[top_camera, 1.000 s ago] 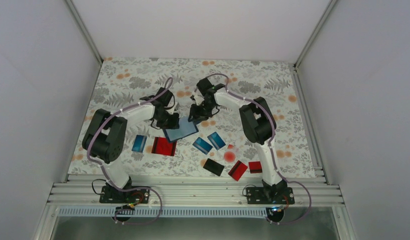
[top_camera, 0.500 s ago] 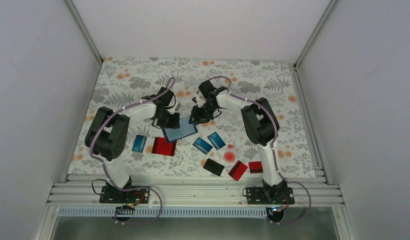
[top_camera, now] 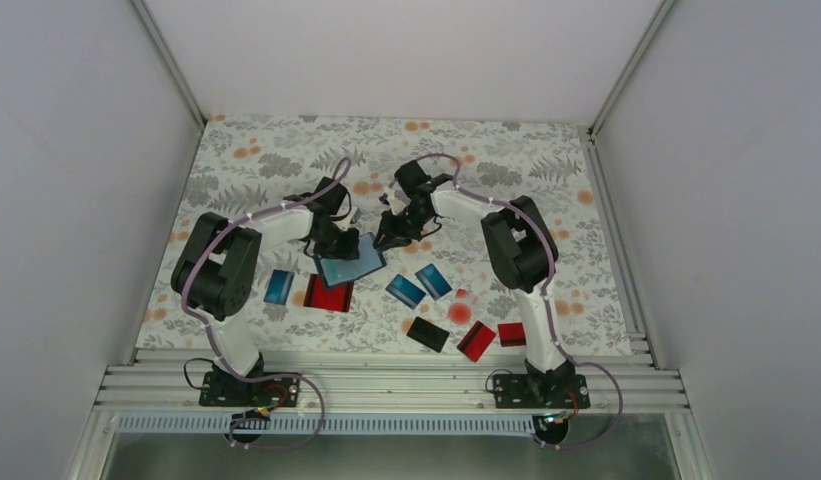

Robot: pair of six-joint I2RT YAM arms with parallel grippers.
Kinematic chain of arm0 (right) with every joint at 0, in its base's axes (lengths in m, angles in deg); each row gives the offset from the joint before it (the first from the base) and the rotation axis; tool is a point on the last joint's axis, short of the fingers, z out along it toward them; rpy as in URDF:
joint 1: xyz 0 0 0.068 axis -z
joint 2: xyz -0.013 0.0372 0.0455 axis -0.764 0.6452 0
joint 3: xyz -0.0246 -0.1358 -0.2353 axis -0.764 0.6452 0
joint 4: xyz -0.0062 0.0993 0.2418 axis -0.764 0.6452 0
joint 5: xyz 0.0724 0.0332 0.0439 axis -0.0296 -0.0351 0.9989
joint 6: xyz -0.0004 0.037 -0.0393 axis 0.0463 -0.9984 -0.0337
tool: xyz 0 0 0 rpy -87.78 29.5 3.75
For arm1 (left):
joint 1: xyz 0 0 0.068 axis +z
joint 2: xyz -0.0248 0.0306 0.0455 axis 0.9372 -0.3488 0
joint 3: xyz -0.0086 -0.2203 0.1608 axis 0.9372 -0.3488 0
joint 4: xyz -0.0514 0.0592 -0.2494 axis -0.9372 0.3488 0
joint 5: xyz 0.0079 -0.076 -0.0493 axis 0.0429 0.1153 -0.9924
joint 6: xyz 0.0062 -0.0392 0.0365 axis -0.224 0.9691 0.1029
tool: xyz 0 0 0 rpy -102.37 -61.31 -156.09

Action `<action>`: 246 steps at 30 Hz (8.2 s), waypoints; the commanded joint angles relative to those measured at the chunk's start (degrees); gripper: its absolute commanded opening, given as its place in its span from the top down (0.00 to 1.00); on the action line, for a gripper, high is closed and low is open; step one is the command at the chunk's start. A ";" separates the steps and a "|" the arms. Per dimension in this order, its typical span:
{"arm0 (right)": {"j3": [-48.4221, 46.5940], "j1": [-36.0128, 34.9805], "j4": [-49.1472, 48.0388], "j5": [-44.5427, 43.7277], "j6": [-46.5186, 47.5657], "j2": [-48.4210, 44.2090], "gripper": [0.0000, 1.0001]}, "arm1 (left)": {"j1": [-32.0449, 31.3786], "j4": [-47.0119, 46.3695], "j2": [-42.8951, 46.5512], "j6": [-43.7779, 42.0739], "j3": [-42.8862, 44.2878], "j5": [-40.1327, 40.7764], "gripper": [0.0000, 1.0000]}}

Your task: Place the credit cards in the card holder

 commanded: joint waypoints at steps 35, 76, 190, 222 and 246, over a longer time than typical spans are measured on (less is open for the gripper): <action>-5.65 -4.81 5.38 -12.73 0.04 -0.81 0.62 | -0.05 -0.33 0.59 -0.87 0.00 1.24 0.82; -6.81 -4.55 3.89 -1.35 4.10 4.53 0.96 | -0.57 -3.07 -3.56 0.28 -0.62 -0.94 0.70; -11.67 3.80 4.42 4.35 0.46 -4.49 0.33 | 13.56 2.86 11.76 1.21 -0.19 2.07 0.77; 53.85 -7.90 -1.59 -10.87 -1.66 -40.93 0.45 | -33.44 -4.71 29.71 55.47 -21.91 1.65 0.41; 57.89 -12.58 -9.79 -10.63 -7.25 -42.90 0.51 | -44.85 -22.65 19.48 77.21 -25.08 6.70 0.38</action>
